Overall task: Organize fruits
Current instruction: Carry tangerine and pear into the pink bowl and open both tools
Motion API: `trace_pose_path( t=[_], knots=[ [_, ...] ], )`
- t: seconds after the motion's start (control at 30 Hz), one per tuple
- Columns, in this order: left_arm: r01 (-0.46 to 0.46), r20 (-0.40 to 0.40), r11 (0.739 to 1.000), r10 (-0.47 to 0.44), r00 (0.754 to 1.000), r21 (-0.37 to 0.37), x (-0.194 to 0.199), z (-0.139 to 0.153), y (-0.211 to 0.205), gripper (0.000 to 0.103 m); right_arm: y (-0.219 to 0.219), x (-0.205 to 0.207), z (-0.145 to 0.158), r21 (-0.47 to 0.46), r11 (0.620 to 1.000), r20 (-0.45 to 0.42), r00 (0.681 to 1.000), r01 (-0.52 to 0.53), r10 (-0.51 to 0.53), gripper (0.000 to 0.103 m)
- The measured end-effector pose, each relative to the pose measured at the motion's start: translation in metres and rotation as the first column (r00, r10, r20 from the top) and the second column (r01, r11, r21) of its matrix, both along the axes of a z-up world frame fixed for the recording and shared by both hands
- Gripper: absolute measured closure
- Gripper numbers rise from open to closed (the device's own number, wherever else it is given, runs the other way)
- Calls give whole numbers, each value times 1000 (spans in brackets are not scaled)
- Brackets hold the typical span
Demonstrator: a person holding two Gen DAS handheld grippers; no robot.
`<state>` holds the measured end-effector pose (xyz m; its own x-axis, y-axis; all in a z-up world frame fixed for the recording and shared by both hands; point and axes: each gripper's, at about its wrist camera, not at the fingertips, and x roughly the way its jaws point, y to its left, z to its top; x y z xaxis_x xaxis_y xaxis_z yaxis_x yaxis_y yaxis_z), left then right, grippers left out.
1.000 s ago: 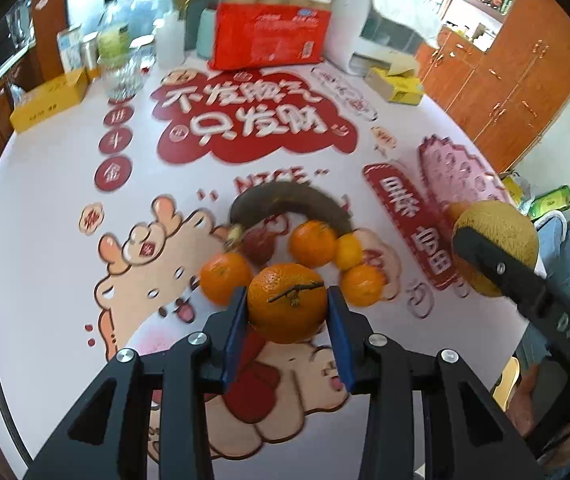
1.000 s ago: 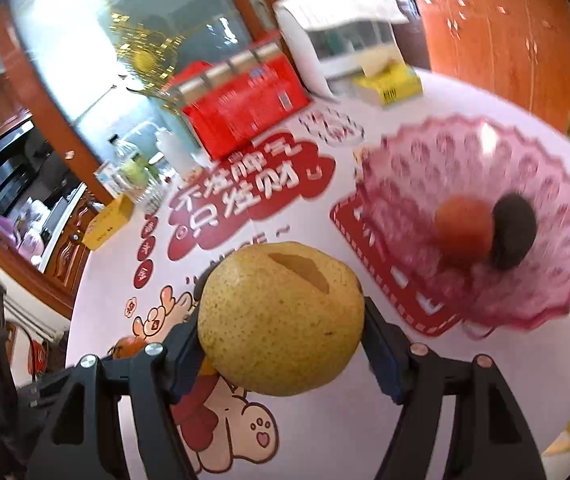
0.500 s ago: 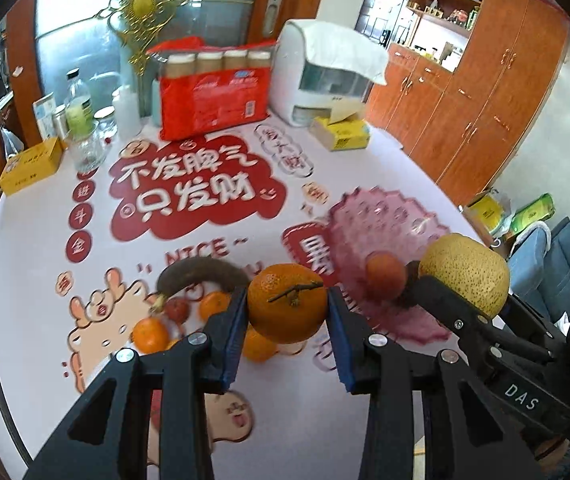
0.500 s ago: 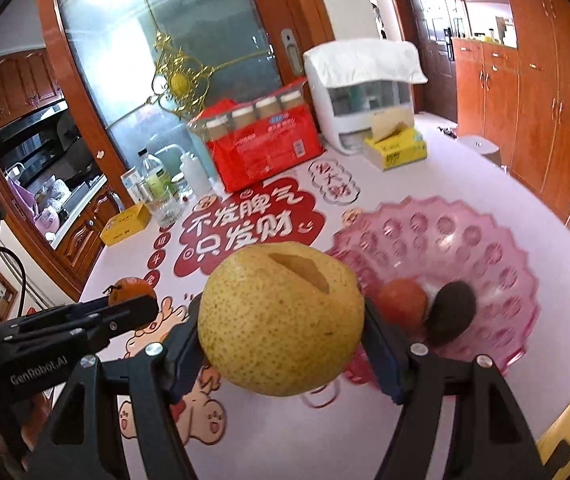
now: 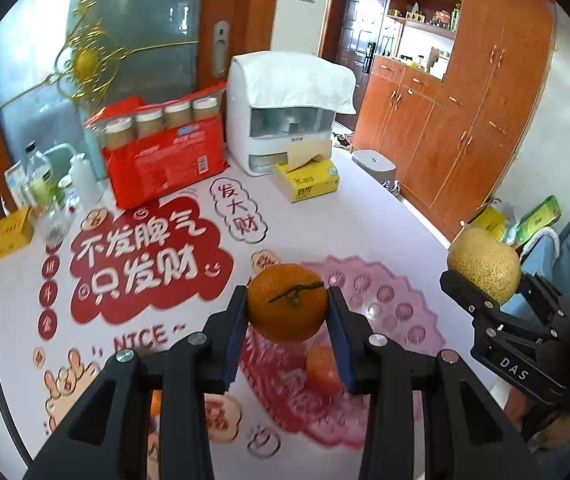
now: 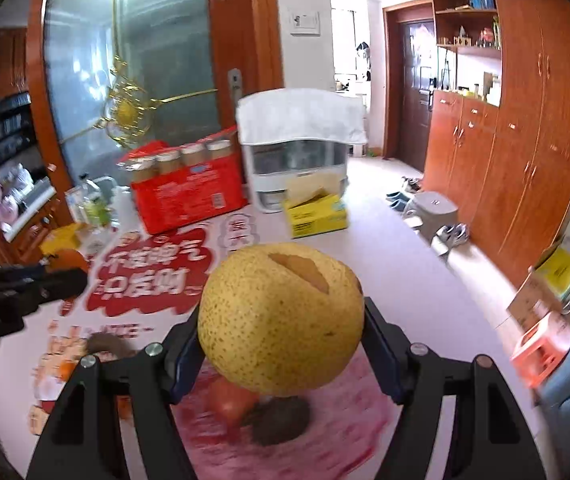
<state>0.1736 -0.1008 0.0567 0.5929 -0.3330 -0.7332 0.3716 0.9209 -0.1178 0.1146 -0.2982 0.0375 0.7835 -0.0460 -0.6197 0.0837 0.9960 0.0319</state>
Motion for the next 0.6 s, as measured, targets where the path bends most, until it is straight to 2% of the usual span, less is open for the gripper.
trace_pose_path(
  t=[0.17,0.27,0.4,0.6],
  knots=[
    [19,-34,997,-16,999,75,28,-28,-42,66,-32,30,-21,-9,1000,-40,999,16,-16,32],
    [22,-85,995,-14,996,100,46,-55,-62,66,-42,47,-44,0,1000,-89,996,12,-12,32],
    [18,-170,991,5,985,134,69,-95,-82,66,-44,61,-78,14,1000,-180,984,-14,16,32],
    [45,-262,980,7,965,191,88,-148,-97,66,-33,73,-124,12,995,-301,949,-96,95,32]
  ],
)
